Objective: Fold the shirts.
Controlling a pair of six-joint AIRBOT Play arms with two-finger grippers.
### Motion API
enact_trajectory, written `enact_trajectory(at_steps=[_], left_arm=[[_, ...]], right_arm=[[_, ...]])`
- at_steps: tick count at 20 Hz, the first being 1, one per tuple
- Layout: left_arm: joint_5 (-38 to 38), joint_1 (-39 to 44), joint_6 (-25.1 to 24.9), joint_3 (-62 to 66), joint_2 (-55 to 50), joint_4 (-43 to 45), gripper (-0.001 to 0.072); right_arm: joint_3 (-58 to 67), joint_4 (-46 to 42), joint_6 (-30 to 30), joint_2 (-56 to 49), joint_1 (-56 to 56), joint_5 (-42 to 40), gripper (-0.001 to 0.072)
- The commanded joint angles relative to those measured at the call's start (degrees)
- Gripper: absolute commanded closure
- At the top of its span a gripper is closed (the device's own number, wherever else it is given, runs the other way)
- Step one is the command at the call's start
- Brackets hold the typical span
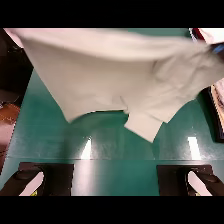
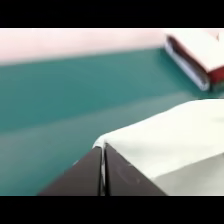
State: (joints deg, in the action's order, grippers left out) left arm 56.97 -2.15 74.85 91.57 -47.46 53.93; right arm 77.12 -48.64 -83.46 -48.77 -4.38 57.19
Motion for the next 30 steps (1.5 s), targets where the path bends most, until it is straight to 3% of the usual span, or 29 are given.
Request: enact_trajectory(at_steps=[1, 9, 12, 15, 18, 23, 26, 30], left_arm=[[-2.2, 0.0, -0.3, 12.6, 0.0, 0.1, 0.068], [-0.2, 0.0, -0.2, 29.4, 0.6, -1.6, 0.068], [2.1, 0.0, 0.0, 28.9, 0.6, -3.5, 0.068], [3.5, 0.0, 2.1, 22.4, 0.1, 2.3, 0.0681], [10.9, 0.0, 6.8, 13.5, -4.5, 9.6, 0.0681], [18.6, 0.0, 7.7, 2.6, -20.6, 8.4, 0.0681], [20.3, 0.0, 7.7, 2.4, -32.2, 7.8, 0.068], [10.3, 0.0, 7.1, 2.4, -43.0, 7.8, 0.0681]], right_arm=[[12.7, -1.0, 0.1, 4.6, -5.4, -0.2, 0.0697], [31.1, -1.0, 1.7, 8.2, -15.8, 4.2, 0.0698], [39.2, -0.7, -0.3, 4.4, -21.6, 13.6, 0.0699], [44.5, 1.4, -5.3, -2.6, -25.3, 25.4, 0.0699], [39.1, 5.6, -8.1, -8.7, -23.4, 31.6, 0.07], [23.3, -3.0, -8.6, -22.3, -7.3, 39.8, 0.07], [17.6, -6.6, -8.4, -32.9, -0.6, 37.6, 0.0699], [20.5, -13.6, -8.3, -44.9, 2.6, 26.3, 0.07]])
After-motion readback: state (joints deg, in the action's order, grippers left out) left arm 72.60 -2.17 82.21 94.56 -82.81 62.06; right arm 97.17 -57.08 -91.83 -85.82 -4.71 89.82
